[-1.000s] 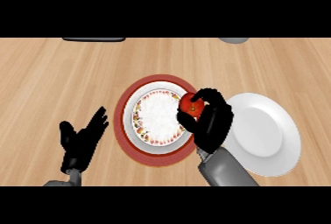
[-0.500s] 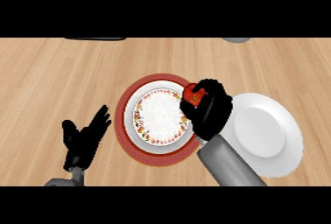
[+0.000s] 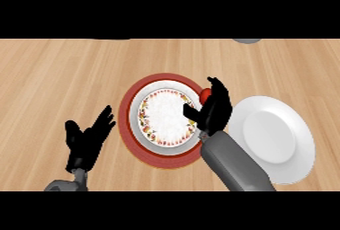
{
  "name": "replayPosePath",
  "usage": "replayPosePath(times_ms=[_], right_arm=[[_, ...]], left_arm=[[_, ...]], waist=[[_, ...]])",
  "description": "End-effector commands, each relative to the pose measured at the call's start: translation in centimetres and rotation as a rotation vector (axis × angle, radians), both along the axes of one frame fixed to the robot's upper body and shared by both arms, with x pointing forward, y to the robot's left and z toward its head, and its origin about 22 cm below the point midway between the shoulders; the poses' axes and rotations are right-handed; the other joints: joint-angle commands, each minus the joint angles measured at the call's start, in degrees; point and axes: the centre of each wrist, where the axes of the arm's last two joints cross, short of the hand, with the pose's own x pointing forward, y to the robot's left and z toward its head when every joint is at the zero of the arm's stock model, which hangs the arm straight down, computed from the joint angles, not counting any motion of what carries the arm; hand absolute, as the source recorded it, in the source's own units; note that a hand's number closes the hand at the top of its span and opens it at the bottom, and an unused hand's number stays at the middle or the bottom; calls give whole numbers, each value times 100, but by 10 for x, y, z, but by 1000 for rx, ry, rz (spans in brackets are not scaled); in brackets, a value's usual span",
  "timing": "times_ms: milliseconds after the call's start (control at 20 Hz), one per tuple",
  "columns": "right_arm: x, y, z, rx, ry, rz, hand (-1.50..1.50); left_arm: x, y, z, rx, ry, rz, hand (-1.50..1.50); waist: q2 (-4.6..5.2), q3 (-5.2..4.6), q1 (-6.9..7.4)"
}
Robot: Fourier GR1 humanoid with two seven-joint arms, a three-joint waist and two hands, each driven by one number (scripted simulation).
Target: Pick the tomato from the plate and place it in the plate
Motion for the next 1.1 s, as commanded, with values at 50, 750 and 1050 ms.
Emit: replayPosePath(times_ms=[50,750,1050], right_arm=[[-2,9,-15,145,-74,28,-150],[-61,19,-1,457,-315,70,-150],[-146,-1,-12,512,-251,233,-150]], left_arm=[[5,5,-8,-1,15,9,0],[-15,36,-9,3,33,56,0],[-13,10,-14,14,17,66,0]], waist=[[20,-3,2],[-95,-14,-334],[-82,-9,-346]])
